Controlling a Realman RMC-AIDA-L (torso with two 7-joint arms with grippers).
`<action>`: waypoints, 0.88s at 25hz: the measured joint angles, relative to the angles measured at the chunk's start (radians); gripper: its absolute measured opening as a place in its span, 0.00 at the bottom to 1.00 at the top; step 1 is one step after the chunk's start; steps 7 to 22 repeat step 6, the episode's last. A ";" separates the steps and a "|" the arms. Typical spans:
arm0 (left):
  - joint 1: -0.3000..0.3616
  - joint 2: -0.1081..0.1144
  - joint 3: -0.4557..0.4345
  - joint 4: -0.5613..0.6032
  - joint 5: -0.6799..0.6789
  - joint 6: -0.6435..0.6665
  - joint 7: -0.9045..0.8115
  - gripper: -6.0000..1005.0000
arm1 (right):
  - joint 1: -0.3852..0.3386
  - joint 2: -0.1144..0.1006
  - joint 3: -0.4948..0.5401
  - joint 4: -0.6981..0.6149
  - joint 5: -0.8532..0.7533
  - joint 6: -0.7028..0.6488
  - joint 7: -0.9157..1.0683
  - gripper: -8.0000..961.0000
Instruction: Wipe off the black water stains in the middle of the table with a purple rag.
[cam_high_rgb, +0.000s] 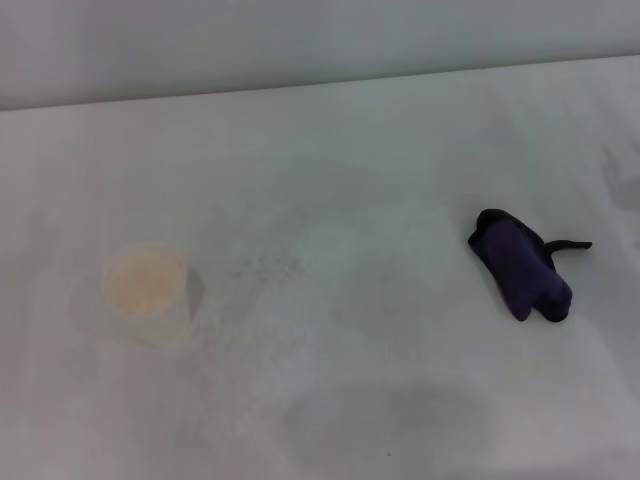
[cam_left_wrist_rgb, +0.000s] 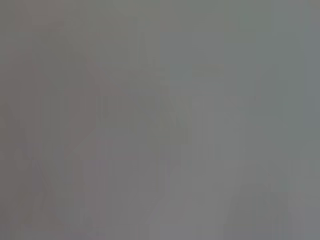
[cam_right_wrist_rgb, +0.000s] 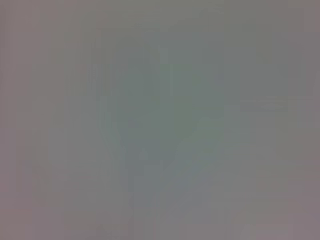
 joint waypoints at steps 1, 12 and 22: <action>-0.003 0.000 0.000 -0.007 -0.011 0.005 0.000 0.89 | -0.001 0.000 0.002 0.000 0.000 -0.011 -0.002 0.44; -0.031 -0.002 0.005 -0.047 -0.041 0.012 0.001 0.89 | 0.002 0.000 0.045 0.011 0.001 -0.085 -0.006 0.44; -0.031 -0.002 0.005 -0.047 -0.041 0.012 0.001 0.89 | 0.002 0.000 0.045 0.011 0.001 -0.085 -0.006 0.44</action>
